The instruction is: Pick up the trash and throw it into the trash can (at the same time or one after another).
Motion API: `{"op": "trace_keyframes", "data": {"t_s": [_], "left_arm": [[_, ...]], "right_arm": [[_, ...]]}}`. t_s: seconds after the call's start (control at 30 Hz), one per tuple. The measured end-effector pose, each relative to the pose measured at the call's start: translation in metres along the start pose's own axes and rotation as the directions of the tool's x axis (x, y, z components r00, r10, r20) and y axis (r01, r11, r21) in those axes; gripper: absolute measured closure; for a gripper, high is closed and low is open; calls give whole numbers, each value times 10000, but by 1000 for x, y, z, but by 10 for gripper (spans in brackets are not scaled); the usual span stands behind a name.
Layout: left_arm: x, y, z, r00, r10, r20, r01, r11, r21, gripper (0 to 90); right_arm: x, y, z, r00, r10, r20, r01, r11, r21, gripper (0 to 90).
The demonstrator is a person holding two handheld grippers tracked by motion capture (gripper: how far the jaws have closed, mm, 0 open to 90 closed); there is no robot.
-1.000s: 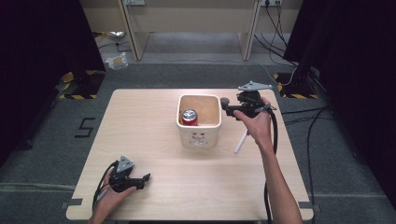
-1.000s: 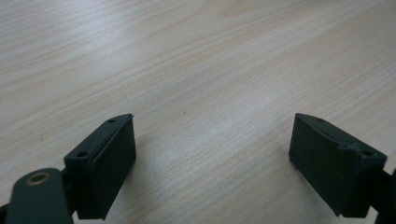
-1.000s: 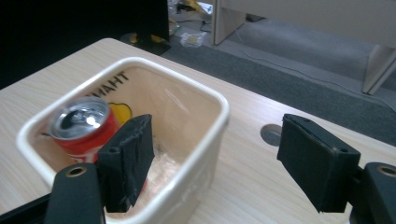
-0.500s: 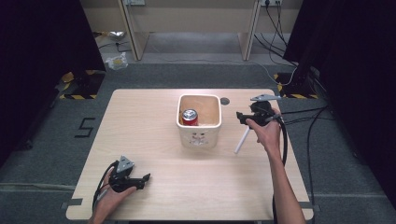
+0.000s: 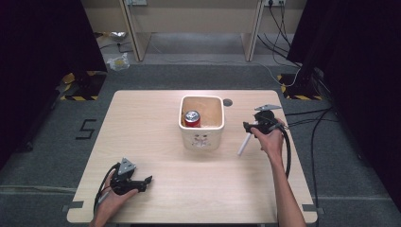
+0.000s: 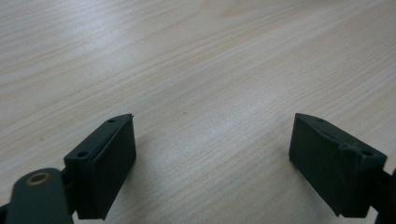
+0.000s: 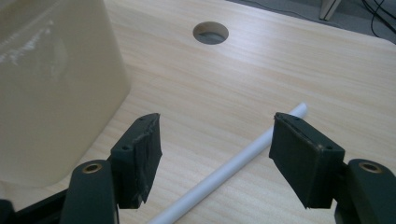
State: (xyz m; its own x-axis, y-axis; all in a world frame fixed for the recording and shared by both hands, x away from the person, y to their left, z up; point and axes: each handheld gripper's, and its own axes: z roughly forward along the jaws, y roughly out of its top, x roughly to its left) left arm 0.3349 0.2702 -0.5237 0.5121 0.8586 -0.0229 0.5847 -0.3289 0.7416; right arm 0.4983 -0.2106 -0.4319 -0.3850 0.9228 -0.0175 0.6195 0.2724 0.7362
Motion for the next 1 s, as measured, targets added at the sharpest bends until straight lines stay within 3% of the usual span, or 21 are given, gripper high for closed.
{"op": "trace_keyframes", "data": {"t_s": [0.43,0.47,0.77,1.0], "left_arm": [[0,0,0,10000,5,-2,-5,10000,2,139],[0,0,0,10000,6,-1,-6,10000,4,139],[0,0,0,10000,10,4,-10,10000,19,139],[0,0,0,10000,7,4,-7,10000,14,139]], "right_arm": [[0,-19,18,9999,-36,108,32,9992,387,351],[0,-23,22,9995,90,296,-107,9984,555,355],[-4,-31,35,9987,346,368,-374,9962,783,412],[-4,-36,46,9983,128,574,-197,9926,1200,457]]}}
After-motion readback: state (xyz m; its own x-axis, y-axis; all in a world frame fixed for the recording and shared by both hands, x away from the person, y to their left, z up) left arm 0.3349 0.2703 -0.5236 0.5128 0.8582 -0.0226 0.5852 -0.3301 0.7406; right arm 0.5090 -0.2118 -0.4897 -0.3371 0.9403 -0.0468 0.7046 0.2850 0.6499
